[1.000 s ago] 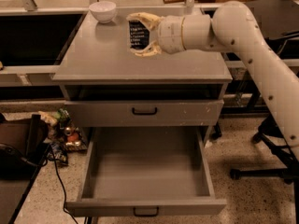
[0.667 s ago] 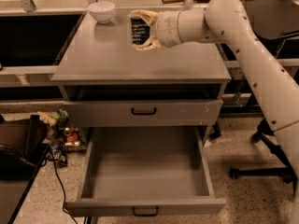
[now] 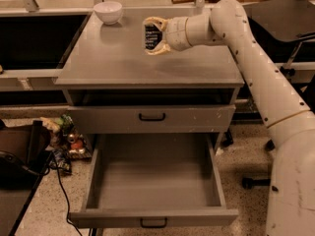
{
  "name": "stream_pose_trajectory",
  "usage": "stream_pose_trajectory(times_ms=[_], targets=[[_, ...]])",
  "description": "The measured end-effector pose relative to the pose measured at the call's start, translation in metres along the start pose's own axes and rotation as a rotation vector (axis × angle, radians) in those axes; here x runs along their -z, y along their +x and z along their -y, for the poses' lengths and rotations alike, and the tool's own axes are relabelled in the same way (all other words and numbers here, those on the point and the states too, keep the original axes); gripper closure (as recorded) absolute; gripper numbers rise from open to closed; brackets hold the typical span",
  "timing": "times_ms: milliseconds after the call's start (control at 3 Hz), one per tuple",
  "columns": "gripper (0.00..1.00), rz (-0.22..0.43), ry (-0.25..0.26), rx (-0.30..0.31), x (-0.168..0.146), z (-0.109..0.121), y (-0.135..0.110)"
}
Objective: Pick rxbar blueberry from middle drawer and place on counter
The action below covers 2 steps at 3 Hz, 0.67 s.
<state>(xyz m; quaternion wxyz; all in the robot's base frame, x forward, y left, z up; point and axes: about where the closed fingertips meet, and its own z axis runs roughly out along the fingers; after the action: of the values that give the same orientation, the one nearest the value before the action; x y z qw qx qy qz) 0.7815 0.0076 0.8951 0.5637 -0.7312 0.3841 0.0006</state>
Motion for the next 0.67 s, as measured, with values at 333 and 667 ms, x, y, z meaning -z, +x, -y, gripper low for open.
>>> stream_pose_trajectory(times_ms=[333,667], targets=[[0.57,-0.014,-0.006,-0.049,-0.0052,-0.0045,0.0178],[0.34,-0.021,-0.009,-0.075,-0.0071,-0.0072,0.0276]])
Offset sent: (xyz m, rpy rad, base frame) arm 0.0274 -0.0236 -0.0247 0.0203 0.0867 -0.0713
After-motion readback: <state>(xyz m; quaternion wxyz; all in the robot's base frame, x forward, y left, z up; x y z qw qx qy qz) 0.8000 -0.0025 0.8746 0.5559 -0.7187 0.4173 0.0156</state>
